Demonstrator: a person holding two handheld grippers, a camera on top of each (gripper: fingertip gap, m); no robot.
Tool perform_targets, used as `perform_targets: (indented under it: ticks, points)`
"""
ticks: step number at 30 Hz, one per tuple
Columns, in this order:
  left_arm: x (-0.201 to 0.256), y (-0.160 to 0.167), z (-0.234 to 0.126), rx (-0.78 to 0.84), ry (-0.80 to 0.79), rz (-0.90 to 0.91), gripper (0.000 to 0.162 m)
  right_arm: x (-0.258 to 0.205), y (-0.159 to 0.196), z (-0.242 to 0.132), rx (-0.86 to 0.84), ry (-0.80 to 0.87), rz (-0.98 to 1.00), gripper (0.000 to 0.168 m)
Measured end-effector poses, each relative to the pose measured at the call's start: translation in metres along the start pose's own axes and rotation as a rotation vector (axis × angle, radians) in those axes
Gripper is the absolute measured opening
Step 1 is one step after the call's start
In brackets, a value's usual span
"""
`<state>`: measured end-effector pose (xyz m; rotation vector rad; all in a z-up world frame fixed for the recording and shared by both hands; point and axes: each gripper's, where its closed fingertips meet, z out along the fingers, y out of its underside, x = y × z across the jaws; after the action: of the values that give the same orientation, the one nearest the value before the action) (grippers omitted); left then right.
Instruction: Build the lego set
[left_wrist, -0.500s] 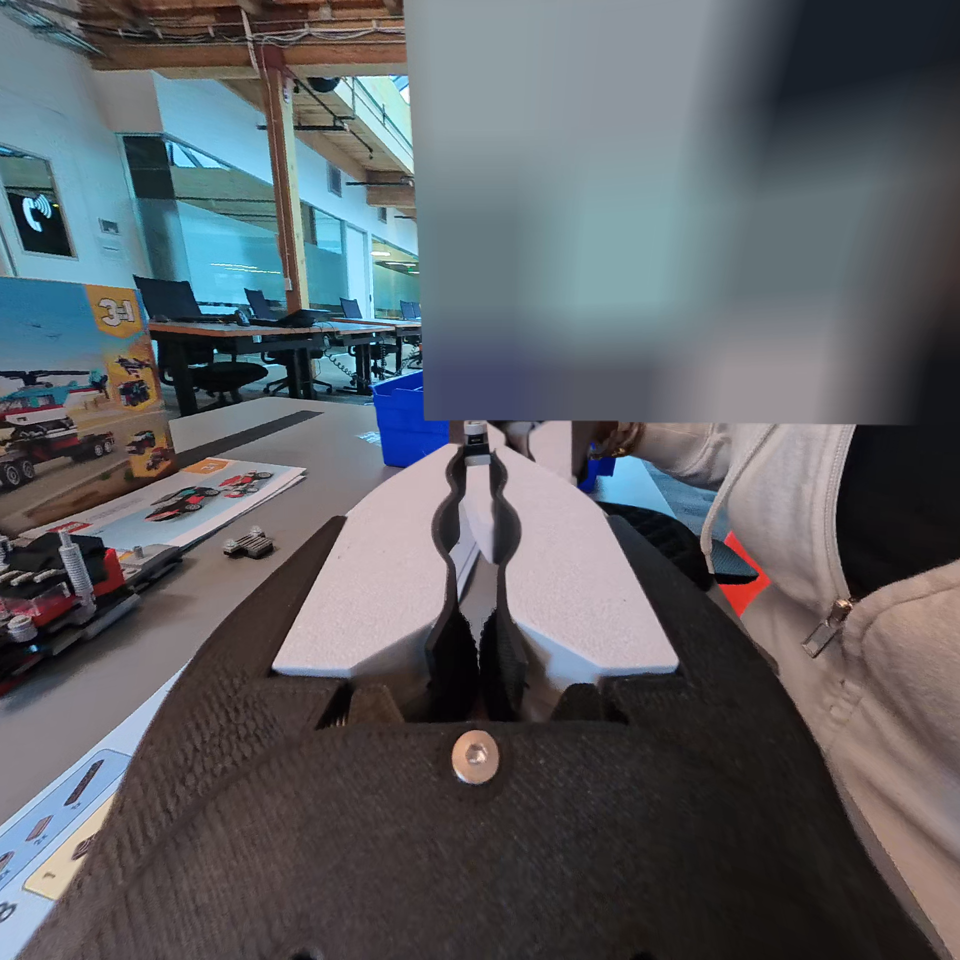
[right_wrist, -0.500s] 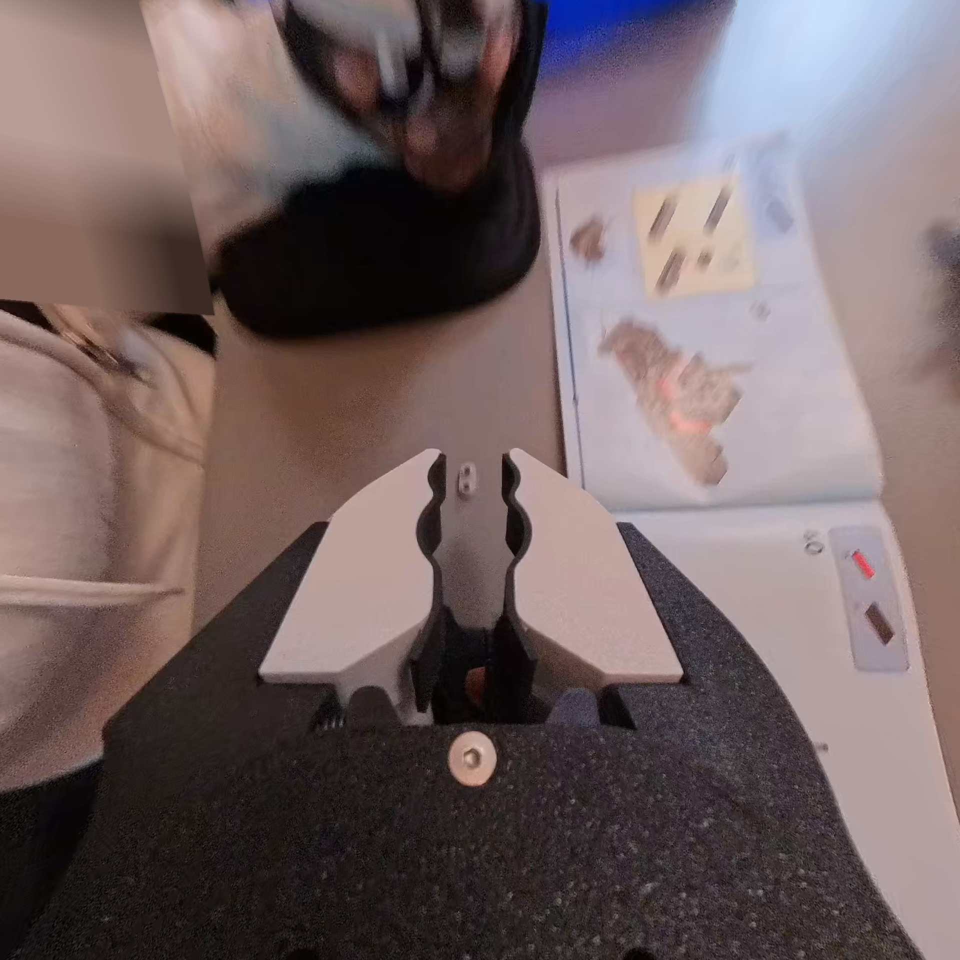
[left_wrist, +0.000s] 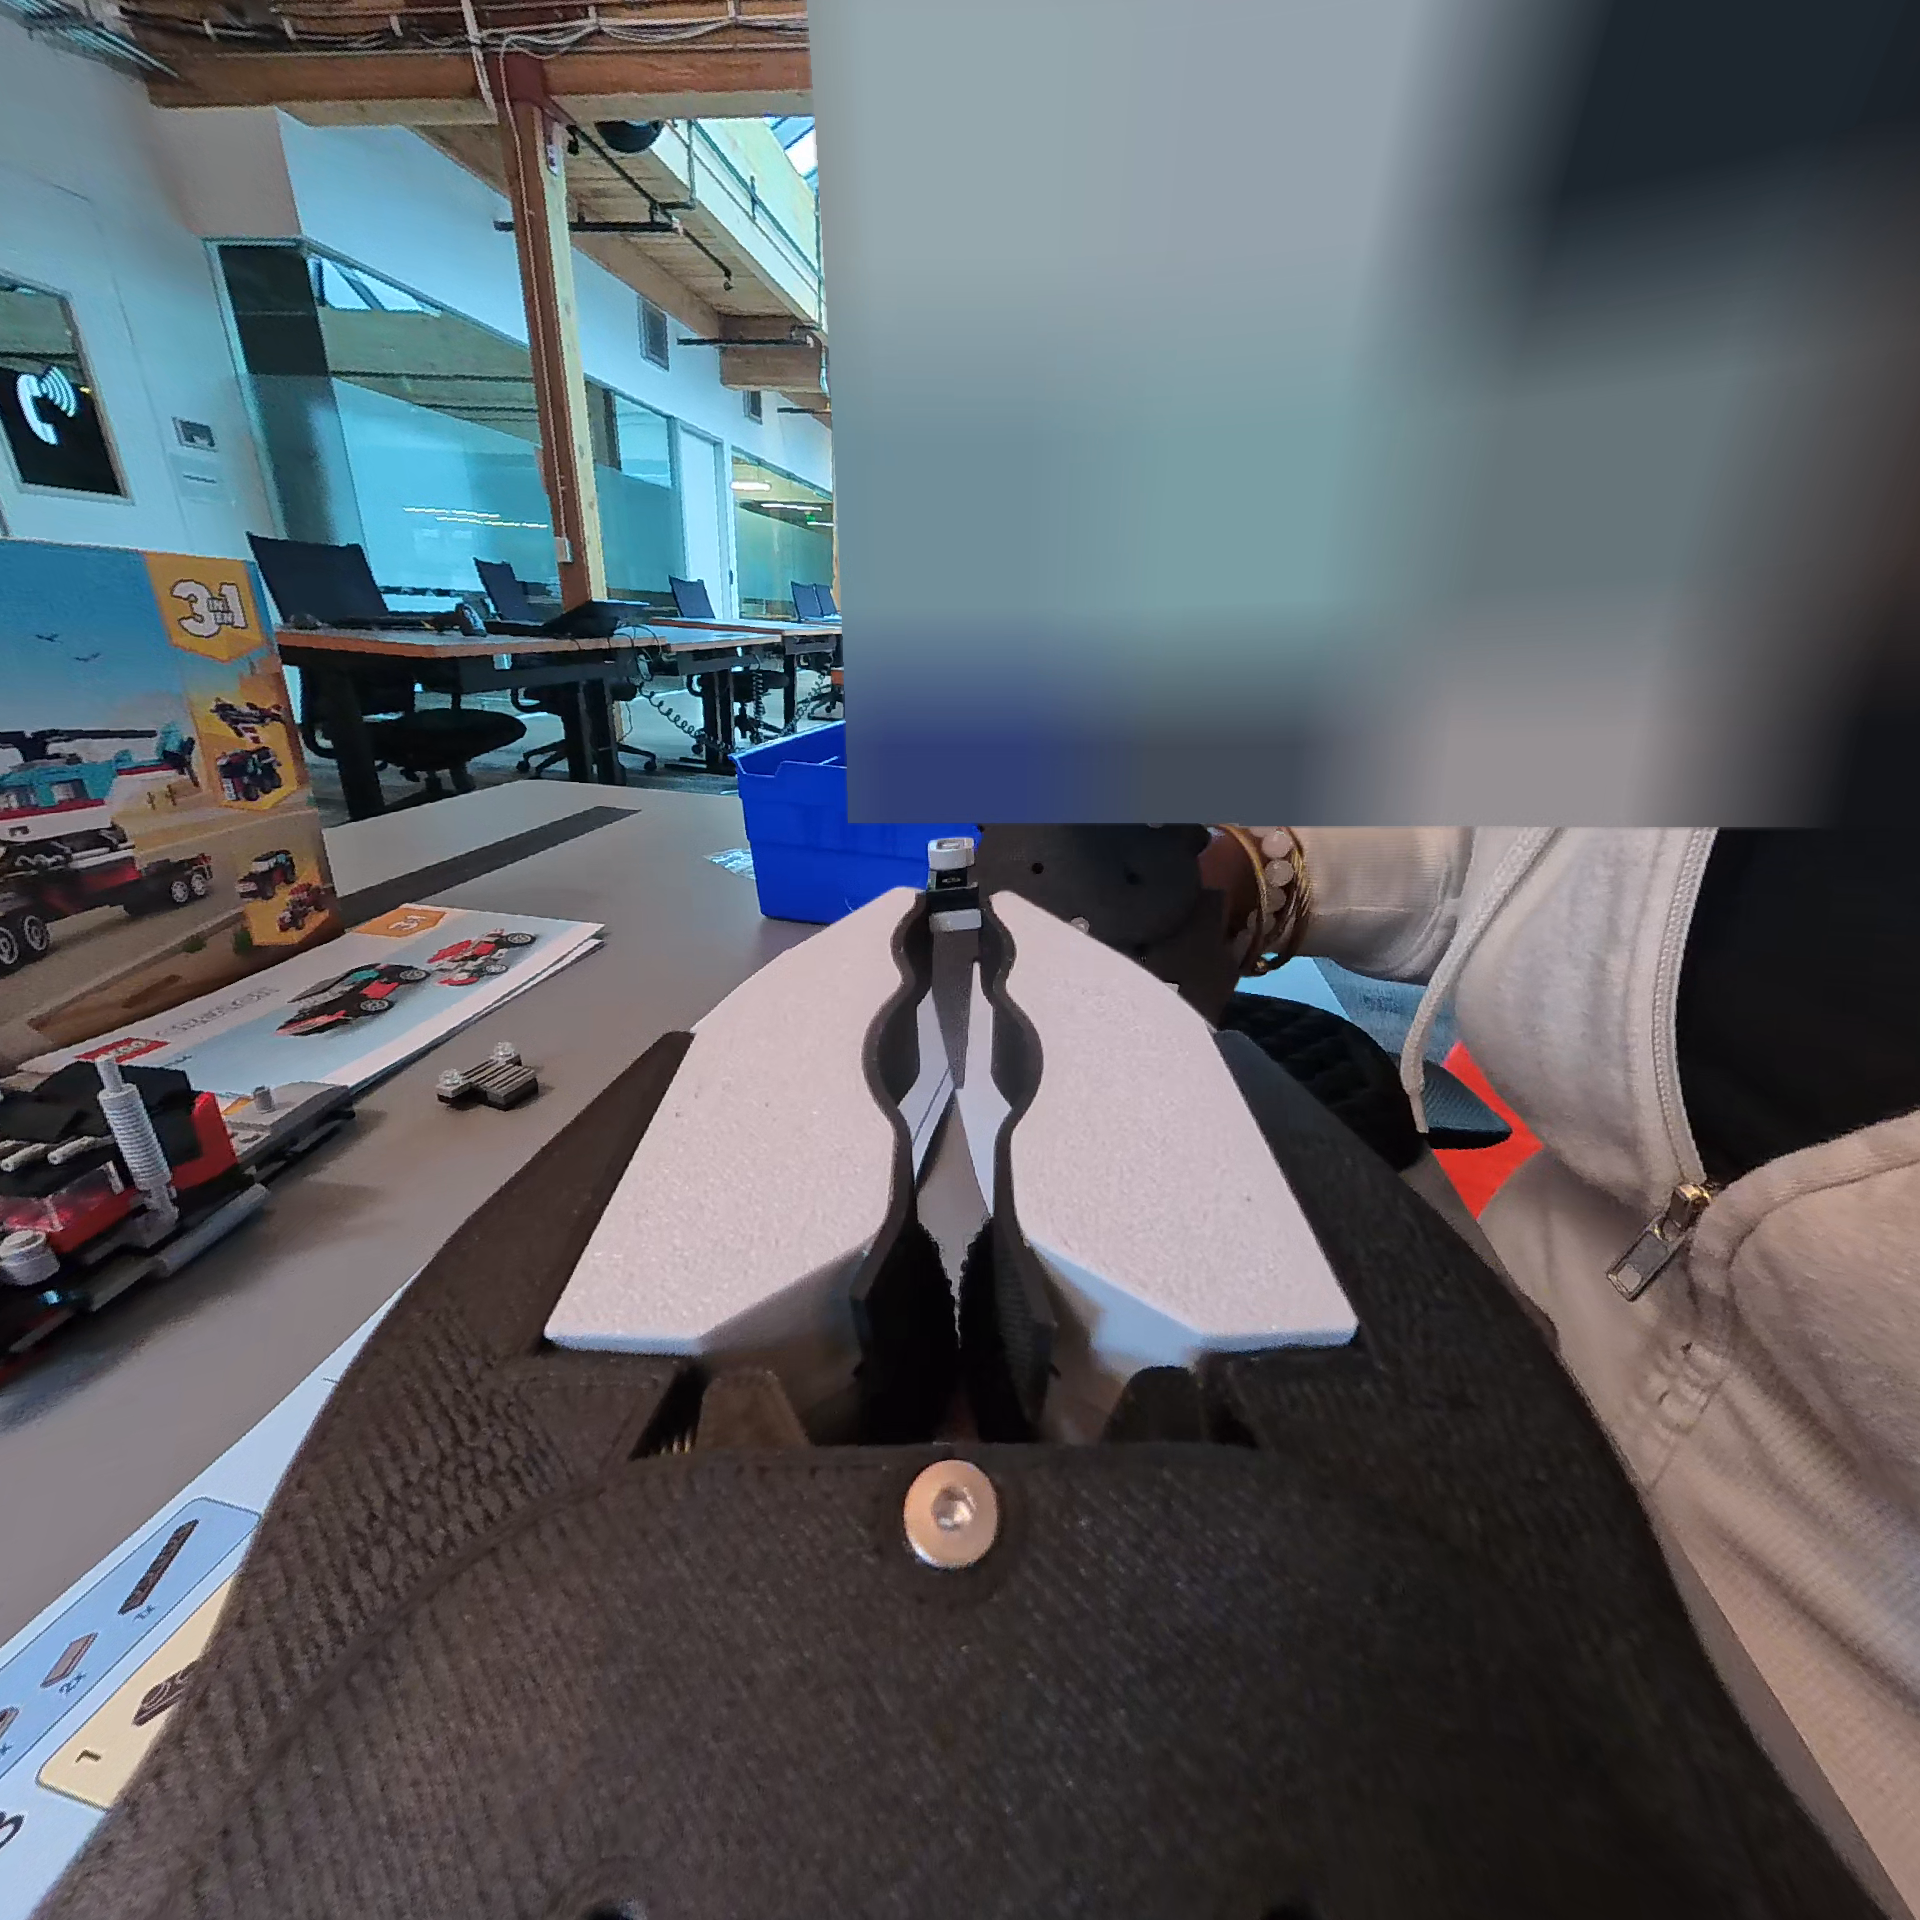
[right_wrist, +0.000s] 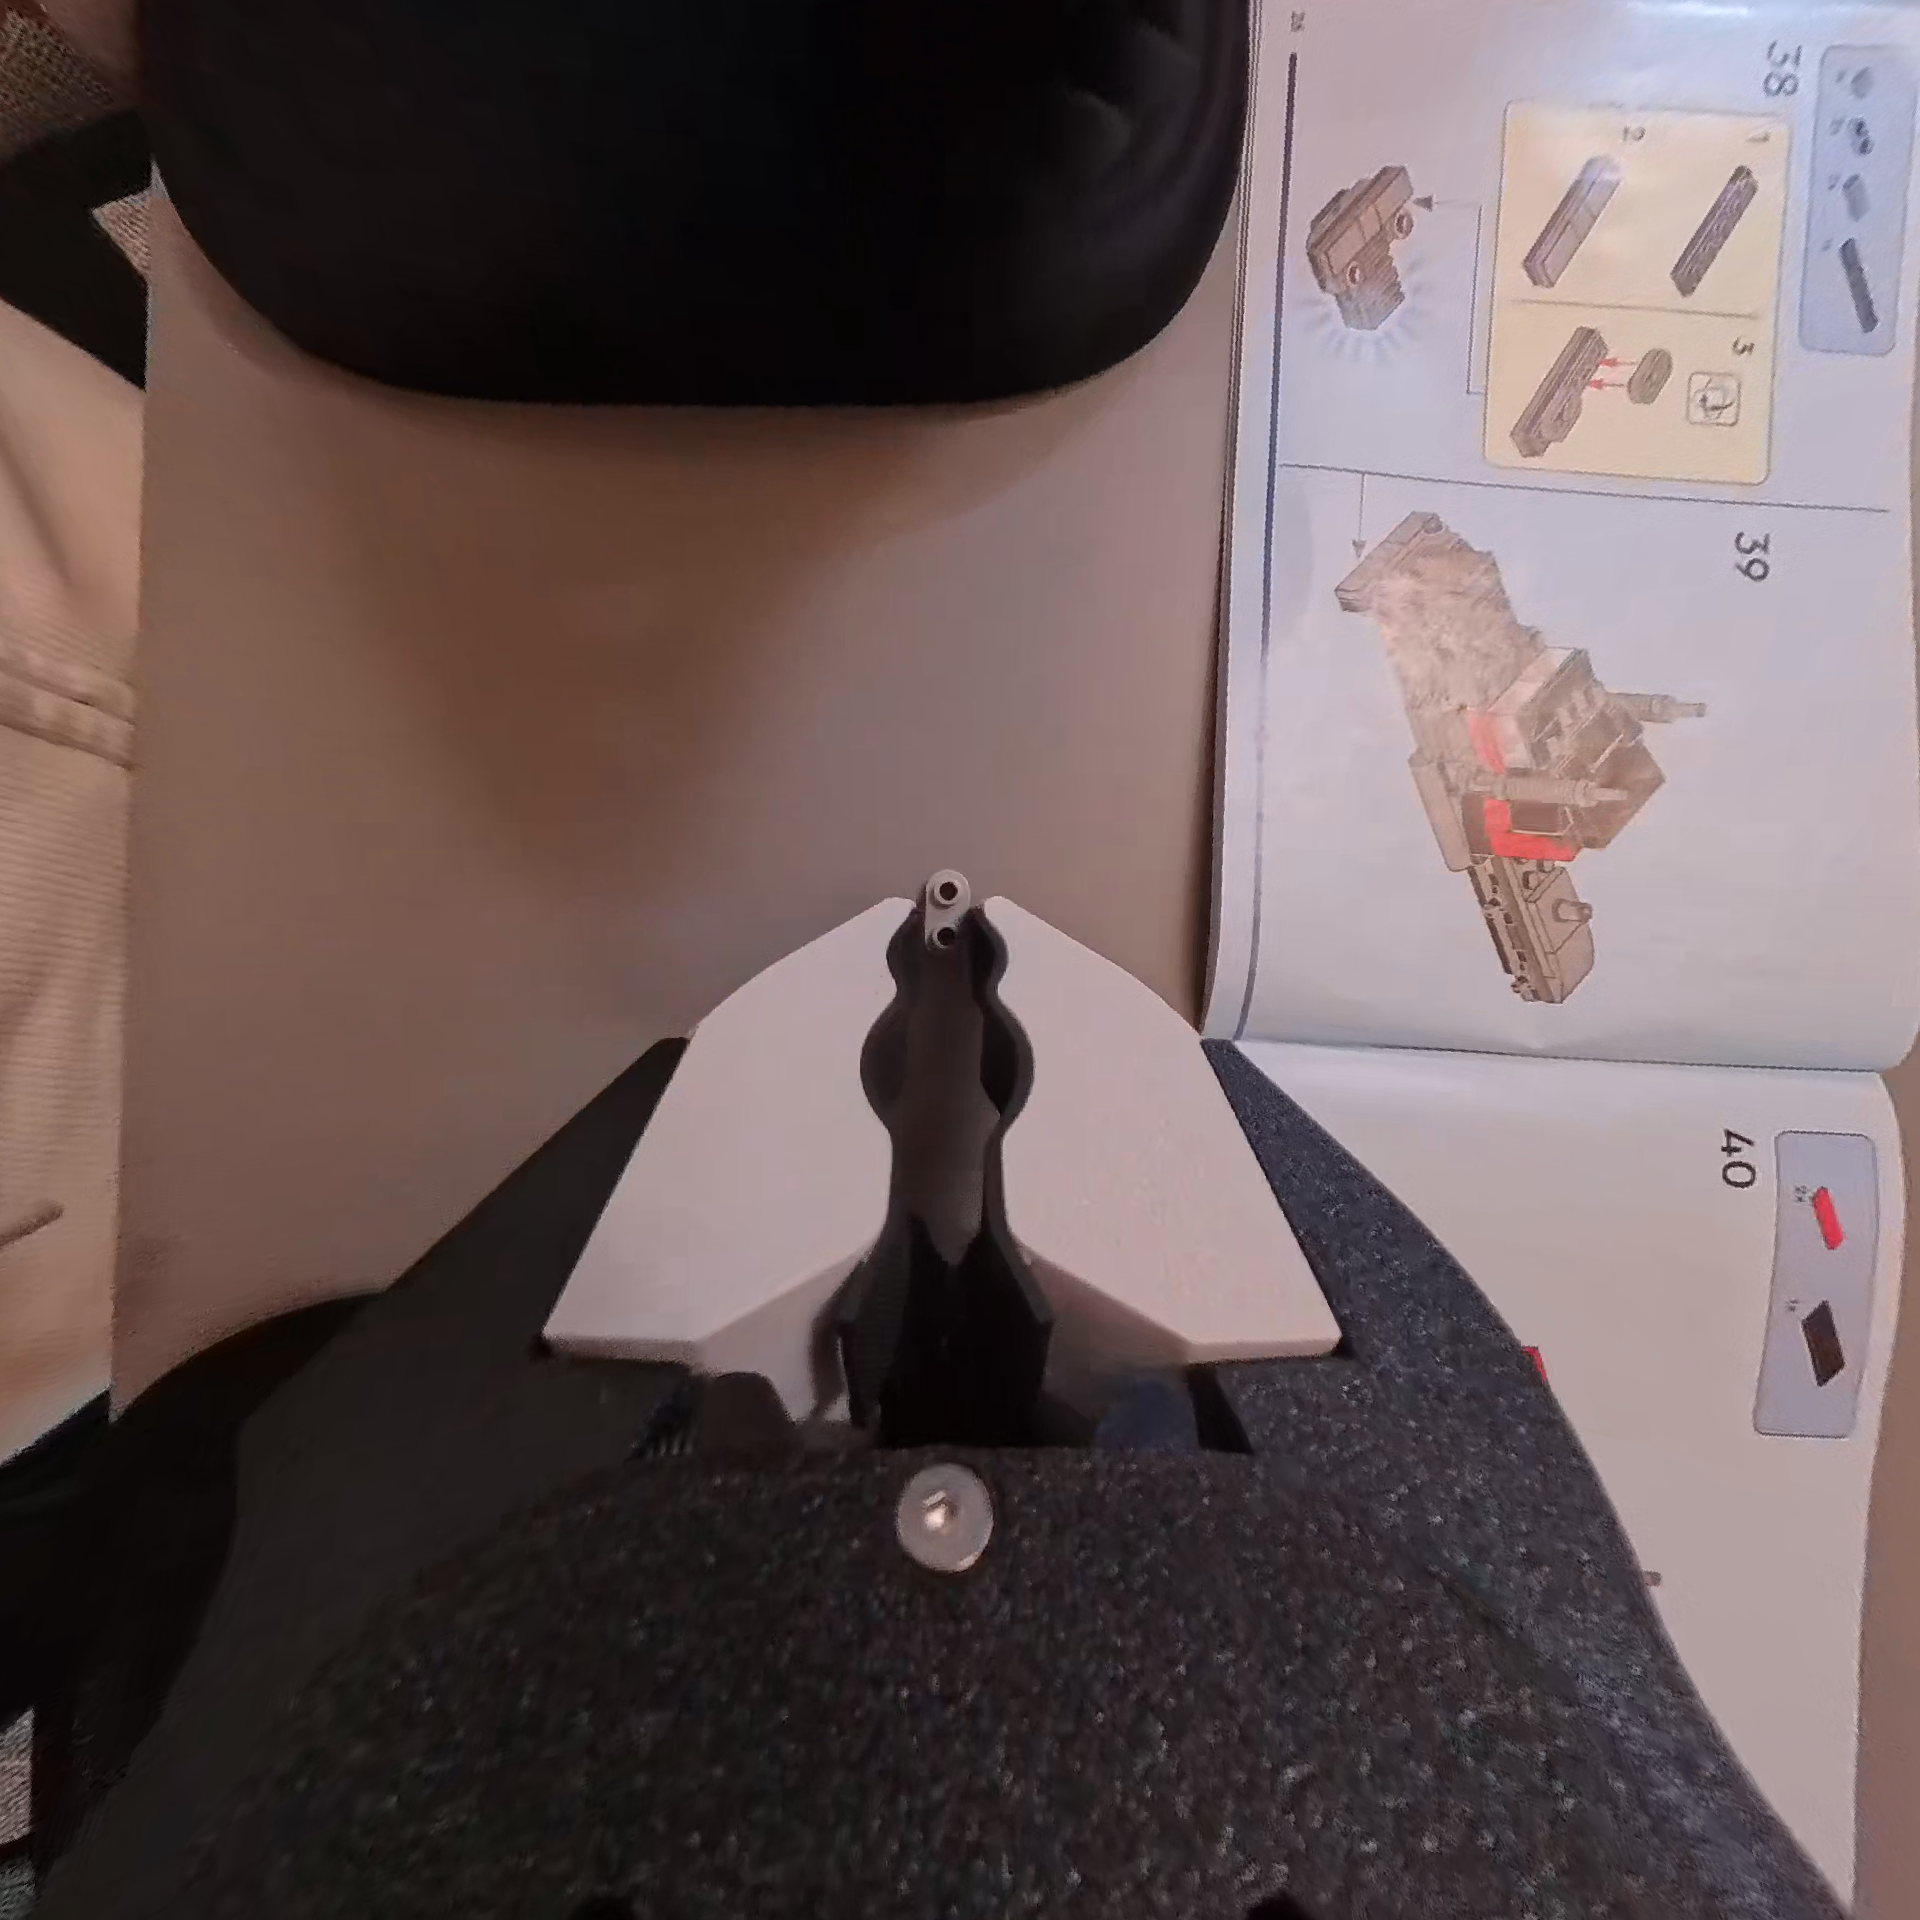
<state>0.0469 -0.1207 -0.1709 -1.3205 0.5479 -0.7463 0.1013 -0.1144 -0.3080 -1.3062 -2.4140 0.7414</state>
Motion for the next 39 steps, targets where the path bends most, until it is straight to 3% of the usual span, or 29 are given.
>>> perform_targets:
  ticks: [3,6,10,12,19,23,26,29,37,39]
  points:
    - [0.000,0.001,0.000,-0.004,-0.001,0.000,0.008,0.002,0.002,-0.020,0.044,0.007,0.062,0.008]
    - [0.000,0.000,0.000,0.000,0.000,-0.003,0.008,0.003,0.019,-0.067,0.042,0.035,0.190,0.008]
    - [0.002,0.002,0.002,-0.017,0.011,-0.003,0.008,-0.009,0.077,-0.106,-0.278,0.085,0.295,0.008]
    - [0.003,0.004,0.003,-0.029,0.013,0.004,0.008,-0.014,0.089,-0.106,-0.352,0.085,0.286,0.008]
    - [0.002,0.003,0.002,-0.017,0.003,0.004,0.008,-0.016,0.083,-0.101,-0.248,0.085,0.329,0.026]
    - [0.002,0.004,0.002,-0.025,0.006,0.004,0.008,-0.019,0.082,-0.106,-0.220,0.099,0.323,0.014]
    - [0.002,0.004,0.002,-0.027,0.008,0.005,0.008,-0.015,0.085,-0.103,-0.240,0.132,0.205,0.007]
    - [0.002,0.004,0.002,-0.026,0.010,0.002,0.008,-0.010,0.087,-0.100,-0.288,0.185,0.032,0.006]
    - [0.003,0.003,0.002,-0.022,0.010,0.004,0.008,-0.008,0.090,-0.086,-0.362,0.127,-0.081,0.013]
    - [0.003,0.003,0.002,-0.022,0.012,0.004,0.008,-0.007,0.087,-0.085,-0.342,0.113,-0.115,0.008]
